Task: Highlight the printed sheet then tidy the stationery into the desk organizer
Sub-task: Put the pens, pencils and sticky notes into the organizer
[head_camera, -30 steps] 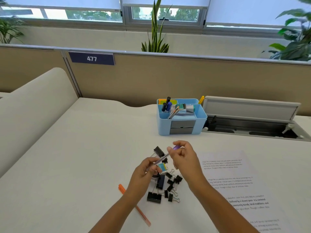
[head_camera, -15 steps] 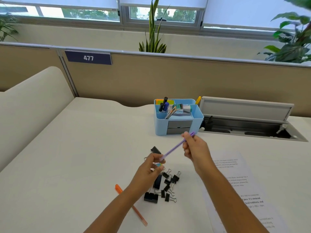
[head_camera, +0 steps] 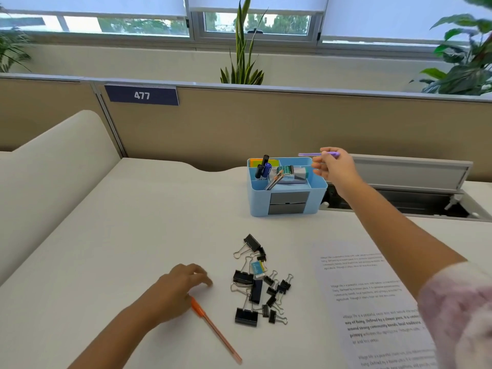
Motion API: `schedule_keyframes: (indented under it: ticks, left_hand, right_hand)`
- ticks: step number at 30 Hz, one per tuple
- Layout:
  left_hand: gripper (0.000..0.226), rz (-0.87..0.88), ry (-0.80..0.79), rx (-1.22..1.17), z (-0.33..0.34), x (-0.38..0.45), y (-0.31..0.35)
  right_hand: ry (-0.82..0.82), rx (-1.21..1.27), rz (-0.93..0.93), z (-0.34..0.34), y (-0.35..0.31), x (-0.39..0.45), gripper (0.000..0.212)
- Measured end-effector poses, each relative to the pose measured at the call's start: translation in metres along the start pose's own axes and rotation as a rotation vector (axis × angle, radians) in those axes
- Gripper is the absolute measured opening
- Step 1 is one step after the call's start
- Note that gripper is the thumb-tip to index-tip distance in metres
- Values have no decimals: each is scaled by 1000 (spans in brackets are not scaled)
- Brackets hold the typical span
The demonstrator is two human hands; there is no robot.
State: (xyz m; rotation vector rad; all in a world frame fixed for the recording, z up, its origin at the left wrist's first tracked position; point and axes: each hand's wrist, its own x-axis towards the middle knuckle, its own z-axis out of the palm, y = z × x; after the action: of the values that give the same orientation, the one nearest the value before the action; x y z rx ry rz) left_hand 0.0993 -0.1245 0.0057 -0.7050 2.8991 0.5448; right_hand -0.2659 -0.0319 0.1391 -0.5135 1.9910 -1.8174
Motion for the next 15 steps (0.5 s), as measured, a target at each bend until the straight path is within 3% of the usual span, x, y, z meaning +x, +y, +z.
schedule_keyframes:
  ticks: [7,11,15]
  left_hand:
    - [47,25,-68,-53,-2,-9,4]
    - [26,35,-69,-27,2,-10,4]
    - [13,53,-17,-5,6,-12,6]
  right_hand:
    - [-47,1,109,3,25,38,20]
    - [-84,24,114,-6,27,46,47]
    - [-100,10,88,-10,26,35,48]
